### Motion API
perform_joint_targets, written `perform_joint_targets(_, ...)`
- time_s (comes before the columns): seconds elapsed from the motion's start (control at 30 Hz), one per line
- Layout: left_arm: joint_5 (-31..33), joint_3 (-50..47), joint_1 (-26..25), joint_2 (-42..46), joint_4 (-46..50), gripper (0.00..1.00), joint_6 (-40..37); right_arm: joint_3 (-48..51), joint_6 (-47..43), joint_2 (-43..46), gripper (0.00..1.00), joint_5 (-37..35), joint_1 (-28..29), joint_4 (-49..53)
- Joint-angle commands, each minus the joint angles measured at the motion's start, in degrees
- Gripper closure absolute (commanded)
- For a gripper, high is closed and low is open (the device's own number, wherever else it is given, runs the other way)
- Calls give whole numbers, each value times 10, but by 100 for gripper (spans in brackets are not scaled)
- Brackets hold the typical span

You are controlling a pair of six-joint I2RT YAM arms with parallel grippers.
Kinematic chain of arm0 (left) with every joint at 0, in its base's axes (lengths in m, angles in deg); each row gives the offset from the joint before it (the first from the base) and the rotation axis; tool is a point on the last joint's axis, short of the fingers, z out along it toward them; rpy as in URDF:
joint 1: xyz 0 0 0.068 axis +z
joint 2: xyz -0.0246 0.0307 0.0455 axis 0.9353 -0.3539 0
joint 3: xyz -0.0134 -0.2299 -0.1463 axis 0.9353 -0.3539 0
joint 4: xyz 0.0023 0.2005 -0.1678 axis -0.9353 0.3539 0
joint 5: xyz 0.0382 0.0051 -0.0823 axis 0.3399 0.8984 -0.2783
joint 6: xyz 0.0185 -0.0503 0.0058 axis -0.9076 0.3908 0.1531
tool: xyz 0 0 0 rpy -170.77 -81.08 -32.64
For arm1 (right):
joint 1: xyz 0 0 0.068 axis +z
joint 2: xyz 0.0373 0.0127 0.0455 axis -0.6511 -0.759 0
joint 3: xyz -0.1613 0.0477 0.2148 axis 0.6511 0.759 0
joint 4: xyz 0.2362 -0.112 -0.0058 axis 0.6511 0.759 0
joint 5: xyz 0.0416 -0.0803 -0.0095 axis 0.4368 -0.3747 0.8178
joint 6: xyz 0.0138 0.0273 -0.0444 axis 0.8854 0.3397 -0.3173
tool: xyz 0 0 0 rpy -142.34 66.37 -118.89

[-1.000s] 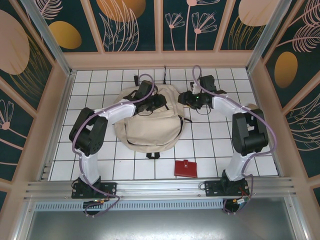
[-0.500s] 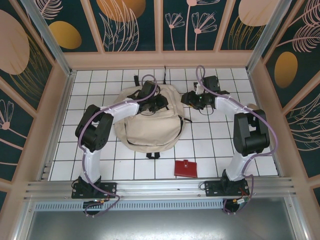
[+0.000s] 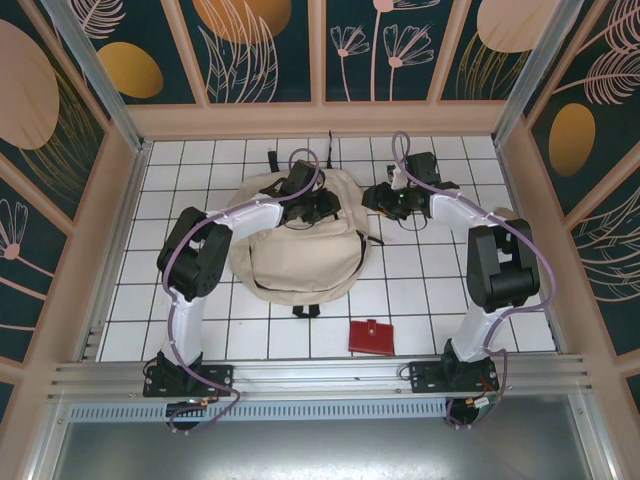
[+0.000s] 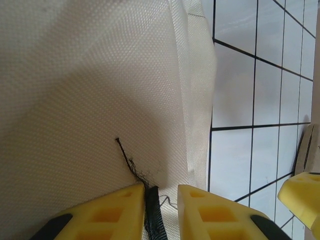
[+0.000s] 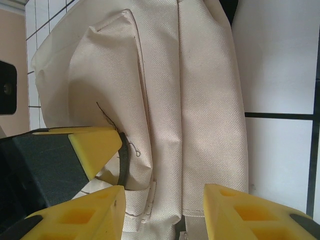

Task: Pack the student bag
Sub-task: Unzip the student bag at the center of the table.

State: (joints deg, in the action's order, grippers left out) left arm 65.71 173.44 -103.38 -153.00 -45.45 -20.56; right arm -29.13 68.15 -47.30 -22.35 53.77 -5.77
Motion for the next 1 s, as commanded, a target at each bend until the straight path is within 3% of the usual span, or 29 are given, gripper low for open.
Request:
perform_joint_targets(0.0,7,15,-2,-19,20,80,-13,6,-11,17,55,9,-6,-10)
perform_joint_targets(0.23,37,1,-1,14,15,100,-18,8,-14,12,55,8,-6,-12)
perform_joint_targets(0.63,70,-116,-2,151,-66,100,-57,3,9,-15,56,90,25,-53)
perform_joint_targets(0.97,57,-142,-1,165,-89,100,-62,-73,18,-86,56,71,64,-13)
